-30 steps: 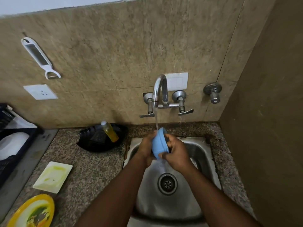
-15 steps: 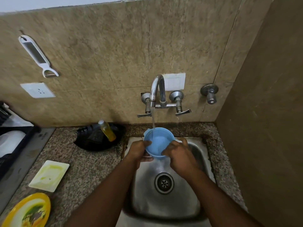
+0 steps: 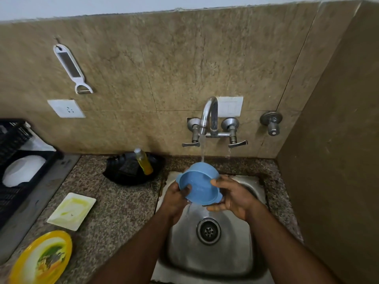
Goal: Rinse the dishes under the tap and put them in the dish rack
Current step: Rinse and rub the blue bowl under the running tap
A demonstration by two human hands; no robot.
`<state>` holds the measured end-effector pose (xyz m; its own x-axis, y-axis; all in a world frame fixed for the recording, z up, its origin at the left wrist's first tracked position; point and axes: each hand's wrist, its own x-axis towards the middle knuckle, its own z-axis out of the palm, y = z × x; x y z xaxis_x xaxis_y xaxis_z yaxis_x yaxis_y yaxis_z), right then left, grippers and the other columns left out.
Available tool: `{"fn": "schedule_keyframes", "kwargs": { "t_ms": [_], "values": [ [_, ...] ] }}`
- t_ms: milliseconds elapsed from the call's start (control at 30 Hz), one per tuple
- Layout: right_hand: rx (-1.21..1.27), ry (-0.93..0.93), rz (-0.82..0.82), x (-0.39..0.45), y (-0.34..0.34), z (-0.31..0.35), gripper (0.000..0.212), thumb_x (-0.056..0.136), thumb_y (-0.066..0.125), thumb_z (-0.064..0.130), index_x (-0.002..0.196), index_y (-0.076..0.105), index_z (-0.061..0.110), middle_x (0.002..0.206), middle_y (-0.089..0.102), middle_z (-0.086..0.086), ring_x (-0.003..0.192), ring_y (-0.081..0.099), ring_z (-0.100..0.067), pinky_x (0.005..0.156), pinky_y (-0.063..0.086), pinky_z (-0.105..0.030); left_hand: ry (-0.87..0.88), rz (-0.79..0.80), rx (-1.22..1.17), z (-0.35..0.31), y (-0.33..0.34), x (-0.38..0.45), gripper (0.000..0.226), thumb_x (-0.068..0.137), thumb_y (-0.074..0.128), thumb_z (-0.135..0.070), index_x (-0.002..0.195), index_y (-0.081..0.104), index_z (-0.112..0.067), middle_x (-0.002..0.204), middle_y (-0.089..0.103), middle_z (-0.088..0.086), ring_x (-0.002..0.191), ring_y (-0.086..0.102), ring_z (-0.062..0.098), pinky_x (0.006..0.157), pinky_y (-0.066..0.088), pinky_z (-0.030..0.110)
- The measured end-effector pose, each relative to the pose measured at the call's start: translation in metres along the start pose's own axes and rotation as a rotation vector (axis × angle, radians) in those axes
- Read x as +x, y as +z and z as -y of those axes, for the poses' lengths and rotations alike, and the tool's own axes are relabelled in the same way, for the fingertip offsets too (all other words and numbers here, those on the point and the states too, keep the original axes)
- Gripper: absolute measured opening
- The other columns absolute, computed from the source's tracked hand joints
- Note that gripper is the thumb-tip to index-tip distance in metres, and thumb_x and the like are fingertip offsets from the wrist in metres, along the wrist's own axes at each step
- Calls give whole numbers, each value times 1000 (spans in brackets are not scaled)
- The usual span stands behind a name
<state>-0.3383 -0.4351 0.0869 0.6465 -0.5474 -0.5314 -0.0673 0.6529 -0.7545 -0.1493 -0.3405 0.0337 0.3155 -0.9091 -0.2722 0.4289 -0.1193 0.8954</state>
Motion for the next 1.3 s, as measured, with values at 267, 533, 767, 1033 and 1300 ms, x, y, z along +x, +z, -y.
{"fn": "schedule_keyframes", "kwargs": {
  "t_ms": [267,533,767,1033,1300],
  "values": [
    [-401,-356,-139,5,-5,-7,84,57,93,-2,127,63,33,126,65,-2,114,66,-26,87,61,-46,-252,-62,-95,-31,-13,-1,72,78,76,-40,134,60,2,120,66,31,110,63,46,96,52,55],
    [-531,-384,-155,-2,-4,-2,115,45,102,16,144,46,32,133,57,13,119,57,-9,93,59,-35,-146,-5,57,-47,5,-9,36,90,70,-30,117,72,-7,111,78,11,96,76,22,73,61,32],
    [-501,-424,-176,-7,-7,1,92,44,102,10,127,64,22,123,70,8,117,63,-13,91,59,-35,-103,81,186,-51,2,-13,54,84,76,-29,134,66,-12,126,74,7,113,71,23,83,58,31],
    [-551,-375,-172,-10,-1,-18,99,44,99,3,133,61,26,124,66,11,115,59,-8,79,56,-18,-188,-60,223,-38,1,-24,29,91,74,-24,119,75,-17,117,76,12,98,71,27,73,59,38],
    [-325,-92,-91,-3,4,-37,67,62,83,-4,119,69,28,114,73,4,110,66,-23,88,60,-45,-211,-178,158,-11,-16,-47,37,87,78,-19,123,73,-18,118,76,12,104,72,35,71,60,38]
  ]
}}
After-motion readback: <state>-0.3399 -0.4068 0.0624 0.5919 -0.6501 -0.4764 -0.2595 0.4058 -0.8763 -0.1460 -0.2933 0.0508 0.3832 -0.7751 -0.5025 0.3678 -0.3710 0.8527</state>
